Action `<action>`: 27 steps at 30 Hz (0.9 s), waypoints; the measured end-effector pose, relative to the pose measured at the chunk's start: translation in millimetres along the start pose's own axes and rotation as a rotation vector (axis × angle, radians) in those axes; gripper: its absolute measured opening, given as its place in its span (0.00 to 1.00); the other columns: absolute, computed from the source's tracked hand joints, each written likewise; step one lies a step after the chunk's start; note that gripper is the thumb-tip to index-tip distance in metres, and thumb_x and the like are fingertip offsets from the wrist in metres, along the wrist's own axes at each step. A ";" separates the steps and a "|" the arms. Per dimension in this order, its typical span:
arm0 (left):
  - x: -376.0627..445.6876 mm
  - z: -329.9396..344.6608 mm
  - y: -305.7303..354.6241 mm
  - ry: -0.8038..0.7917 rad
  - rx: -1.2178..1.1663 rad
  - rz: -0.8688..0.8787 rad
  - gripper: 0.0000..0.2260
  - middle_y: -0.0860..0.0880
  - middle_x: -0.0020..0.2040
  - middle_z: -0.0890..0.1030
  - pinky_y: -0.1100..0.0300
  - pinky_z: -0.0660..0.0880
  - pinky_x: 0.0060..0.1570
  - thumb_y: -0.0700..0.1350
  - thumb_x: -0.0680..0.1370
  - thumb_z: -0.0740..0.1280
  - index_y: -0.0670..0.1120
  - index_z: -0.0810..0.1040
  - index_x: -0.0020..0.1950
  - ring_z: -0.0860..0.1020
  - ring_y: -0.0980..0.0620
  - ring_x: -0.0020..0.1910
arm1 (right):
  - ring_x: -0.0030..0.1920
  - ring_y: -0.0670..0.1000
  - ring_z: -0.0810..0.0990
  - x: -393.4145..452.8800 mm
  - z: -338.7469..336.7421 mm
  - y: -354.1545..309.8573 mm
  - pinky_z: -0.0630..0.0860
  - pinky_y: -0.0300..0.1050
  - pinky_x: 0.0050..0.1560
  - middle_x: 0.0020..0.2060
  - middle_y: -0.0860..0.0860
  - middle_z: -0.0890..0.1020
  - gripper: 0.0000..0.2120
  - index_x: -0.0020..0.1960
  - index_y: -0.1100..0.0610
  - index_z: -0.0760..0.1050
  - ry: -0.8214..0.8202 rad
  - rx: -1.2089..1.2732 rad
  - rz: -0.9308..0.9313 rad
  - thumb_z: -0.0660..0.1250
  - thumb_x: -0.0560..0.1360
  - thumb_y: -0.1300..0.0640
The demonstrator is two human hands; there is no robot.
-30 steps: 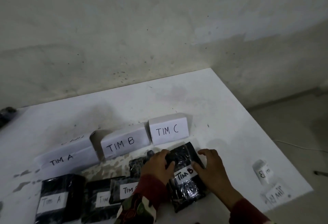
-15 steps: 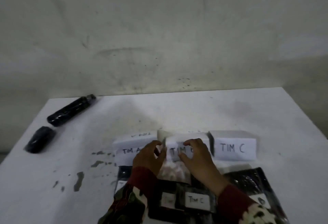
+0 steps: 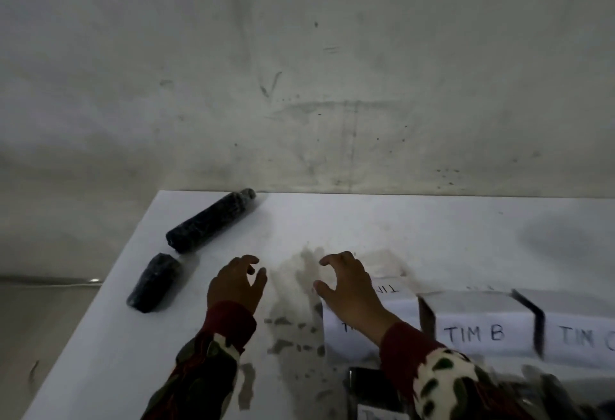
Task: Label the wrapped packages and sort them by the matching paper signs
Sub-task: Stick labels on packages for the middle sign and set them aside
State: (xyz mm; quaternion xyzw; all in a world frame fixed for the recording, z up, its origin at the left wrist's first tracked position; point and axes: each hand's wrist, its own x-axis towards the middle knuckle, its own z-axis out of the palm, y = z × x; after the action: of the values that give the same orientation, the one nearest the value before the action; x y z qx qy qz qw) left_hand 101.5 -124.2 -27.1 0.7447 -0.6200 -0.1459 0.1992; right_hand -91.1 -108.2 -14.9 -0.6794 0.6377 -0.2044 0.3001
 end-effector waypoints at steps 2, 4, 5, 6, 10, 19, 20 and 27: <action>23.2 -3.8 -13.2 0.007 0.019 0.004 0.12 0.47 0.51 0.79 0.54 0.72 0.50 0.49 0.75 0.65 0.47 0.77 0.57 0.76 0.47 0.51 | 0.62 0.52 0.67 16.9 6.3 -11.8 0.65 0.45 0.61 0.61 0.52 0.69 0.18 0.64 0.53 0.68 -0.004 -0.015 0.007 0.63 0.75 0.51; 48.6 -4.9 -25.0 0.010 0.069 0.016 0.14 0.46 0.57 0.77 0.52 0.71 0.56 0.49 0.75 0.65 0.47 0.76 0.59 0.74 0.46 0.57 | 0.62 0.53 0.67 34.6 13.0 -22.3 0.65 0.46 0.61 0.61 0.52 0.68 0.19 0.64 0.54 0.68 -0.003 -0.025 0.015 0.63 0.75 0.51; 60.6 -4.3 -29.3 0.008 0.094 0.019 0.15 0.45 0.60 0.75 0.51 0.70 0.59 0.49 0.75 0.65 0.46 0.74 0.61 0.73 0.44 0.60 | 0.62 0.53 0.67 42.9 15.9 -26.6 0.65 0.46 0.62 0.61 0.52 0.68 0.19 0.64 0.54 0.68 -0.005 -0.029 0.019 0.63 0.75 0.51; 70.7 -4.3 -32.1 0.001 0.122 0.015 0.17 0.44 0.63 0.73 0.49 0.68 0.61 0.49 0.75 0.65 0.46 0.73 0.63 0.70 0.43 0.62 | 0.62 0.53 0.67 50.1 18.3 -30.3 0.65 0.46 0.62 0.61 0.52 0.68 0.19 0.64 0.54 0.68 -0.007 -0.031 0.020 0.63 0.75 0.51; 111.1 -0.6 -42.9 -0.049 0.263 -0.010 0.25 0.41 0.69 0.64 0.47 0.59 0.67 0.49 0.75 0.64 0.45 0.63 0.70 0.62 0.41 0.68 | 0.63 0.52 0.67 80.8 30.6 -40.4 0.65 0.47 0.63 0.62 0.52 0.68 0.19 0.64 0.53 0.68 -0.024 -0.026 0.030 0.63 0.75 0.51; 171.2 7.6 -61.5 -0.142 0.441 -0.110 0.36 0.41 0.72 0.58 0.43 0.50 0.71 0.49 0.74 0.64 0.47 0.48 0.75 0.56 0.40 0.72 | 0.63 0.50 0.67 115.5 46.9 -37.2 0.63 0.44 0.63 0.62 0.49 0.68 0.19 0.64 0.52 0.68 -0.033 0.009 0.057 0.63 0.75 0.51; 173.3 7.8 -63.0 -0.126 0.454 -0.107 0.34 0.41 0.71 0.60 0.43 0.52 0.71 0.49 0.75 0.63 0.47 0.49 0.75 0.59 0.40 0.70 | 0.63 0.50 0.67 116.3 47.3 -35.4 0.63 0.44 0.63 0.62 0.49 0.68 0.19 0.64 0.52 0.68 -0.038 0.008 0.063 0.63 0.75 0.51; 150.8 6.8 -38.5 -0.030 0.217 -0.029 0.30 0.41 0.61 0.72 0.48 0.65 0.58 0.49 0.73 0.66 0.47 0.59 0.72 0.70 0.40 0.59 | 0.63 0.51 0.68 109.1 40.5 -38.0 0.65 0.45 0.64 0.62 0.50 0.69 0.20 0.65 0.53 0.66 -0.027 0.085 0.058 0.63 0.75 0.51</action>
State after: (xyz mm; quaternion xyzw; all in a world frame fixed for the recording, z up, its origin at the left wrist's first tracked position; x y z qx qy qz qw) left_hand 160.1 -267.2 -46.9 0.7687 -0.6240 -0.0919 0.1061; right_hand -24.9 -209.9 -30.8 -0.6500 0.6435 -0.2134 0.3433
